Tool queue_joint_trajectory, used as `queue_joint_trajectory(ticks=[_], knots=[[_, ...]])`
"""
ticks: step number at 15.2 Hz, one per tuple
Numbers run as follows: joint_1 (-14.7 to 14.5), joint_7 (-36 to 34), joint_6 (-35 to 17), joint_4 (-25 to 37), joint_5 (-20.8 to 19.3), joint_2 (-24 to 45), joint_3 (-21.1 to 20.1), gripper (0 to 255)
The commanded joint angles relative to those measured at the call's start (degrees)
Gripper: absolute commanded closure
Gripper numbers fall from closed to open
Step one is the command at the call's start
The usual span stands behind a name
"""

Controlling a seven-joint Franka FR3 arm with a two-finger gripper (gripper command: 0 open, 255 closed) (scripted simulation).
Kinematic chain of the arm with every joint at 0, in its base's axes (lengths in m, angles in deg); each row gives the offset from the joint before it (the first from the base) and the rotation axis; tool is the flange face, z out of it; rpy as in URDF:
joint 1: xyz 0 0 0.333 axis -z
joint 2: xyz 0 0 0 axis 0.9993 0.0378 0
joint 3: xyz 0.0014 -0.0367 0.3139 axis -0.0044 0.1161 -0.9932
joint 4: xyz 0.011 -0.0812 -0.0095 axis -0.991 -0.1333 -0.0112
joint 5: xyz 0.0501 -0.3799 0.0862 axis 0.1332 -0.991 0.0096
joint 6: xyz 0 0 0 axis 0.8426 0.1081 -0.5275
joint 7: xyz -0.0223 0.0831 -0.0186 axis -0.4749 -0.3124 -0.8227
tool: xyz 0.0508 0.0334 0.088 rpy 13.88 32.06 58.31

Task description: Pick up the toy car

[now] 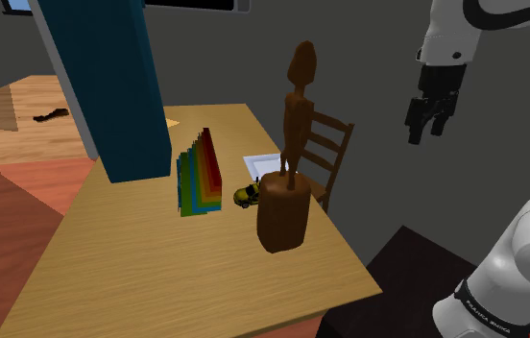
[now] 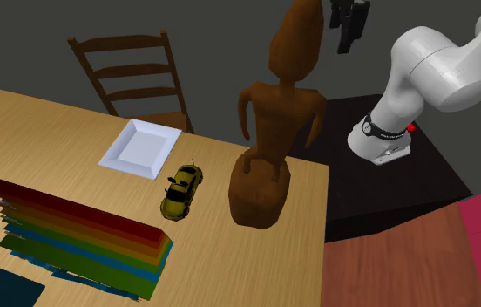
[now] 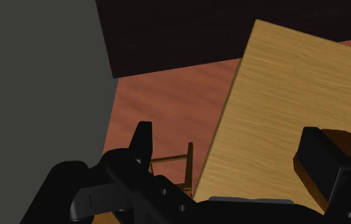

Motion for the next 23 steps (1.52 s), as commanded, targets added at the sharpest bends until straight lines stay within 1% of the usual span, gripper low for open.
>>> queue_joint_trajectory(ticks=[1,7,12,17,23], knots=[[0.00,0.00,0.00,0.00,0.00,0.00,0.00,0],[-1.02,-4.18,-11.75,-1.63,3.21,8.86,-1.52,0],[-1.95,-7.05,-21.01,-0.70,5.52,17.87,-2.61,0],[-2.77,-9.41,-29.23,2.29,7.59,27.81,-3.57,0],[-3.61,-11.78,-37.14,8.49,9.71,40.30,-4.50,0]])
